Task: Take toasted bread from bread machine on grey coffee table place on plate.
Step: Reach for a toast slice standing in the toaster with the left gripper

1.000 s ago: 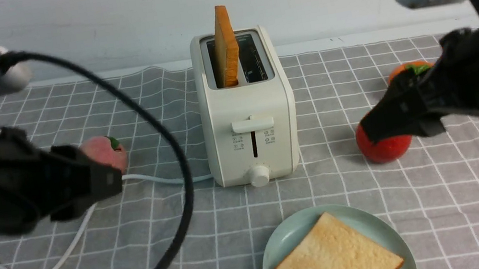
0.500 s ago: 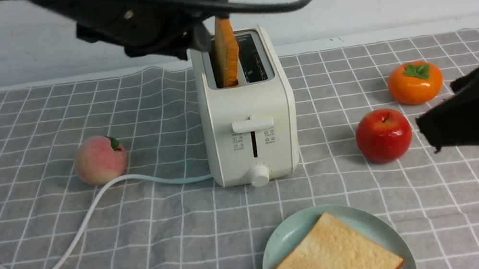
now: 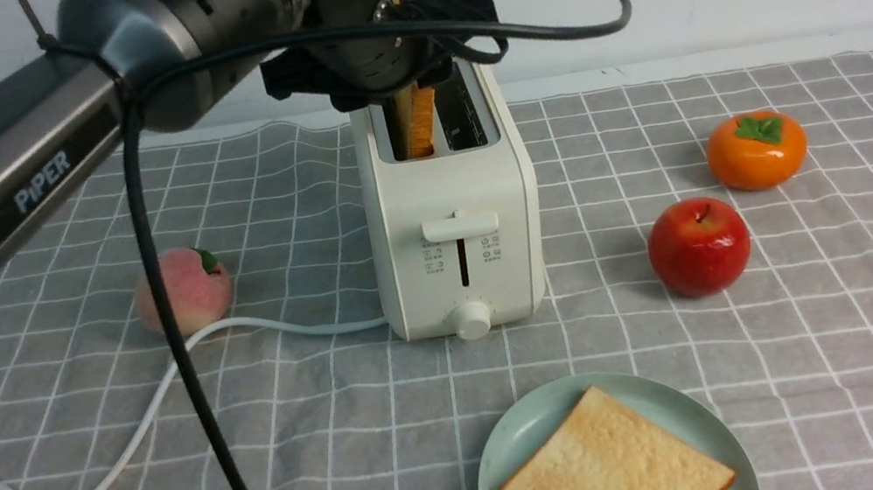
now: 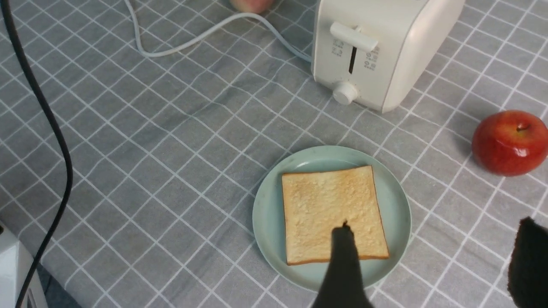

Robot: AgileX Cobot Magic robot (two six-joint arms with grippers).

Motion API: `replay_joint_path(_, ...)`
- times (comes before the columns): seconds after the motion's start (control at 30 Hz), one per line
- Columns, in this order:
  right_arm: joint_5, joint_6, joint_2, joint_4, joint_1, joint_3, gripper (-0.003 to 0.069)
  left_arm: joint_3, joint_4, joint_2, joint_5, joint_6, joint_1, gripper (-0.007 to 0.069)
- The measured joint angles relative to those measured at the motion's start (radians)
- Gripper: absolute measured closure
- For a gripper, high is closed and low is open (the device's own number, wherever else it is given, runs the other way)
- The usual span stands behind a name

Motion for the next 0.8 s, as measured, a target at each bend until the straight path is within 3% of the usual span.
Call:
replay_joint_path(0.23, 0.026, 0.001, 0.0, -0.01, 0.0, 0.0, 0.0172, -0.005, 0.019, 0.032, -0.103, 0.057, 0.005, 0.017)
replay_joint_path(0.5, 0.046, 0.001, 0.0, -0.013, 0.0, 0.0, 0.0172, -0.005, 0.081, 0.099, -0.111, 0.062, 0.01, 0.0174)
replay_joint_path(0.67, 0.046, 0.001, 0.0, -0.006, 0.0, 0.0, 0.0172, -0.004, 0.098, 0.096, -0.113, 0.065, 0.01, 0.0349)
replay_joint_path(0.73, 0.046, 0.001, 0.0, -0.006, 0.0, 0.0, 0.0173, -0.004, 0.098, 0.074, -0.092, 0.067, 0.01, 0.052)
replay_joint_path(0.8, 0.046, 0.001, 0.0, -0.006, 0.0, 0.0, 0.0173, -0.001, 0.098, 0.033, -0.065, 0.084, 0.011, 0.0554)
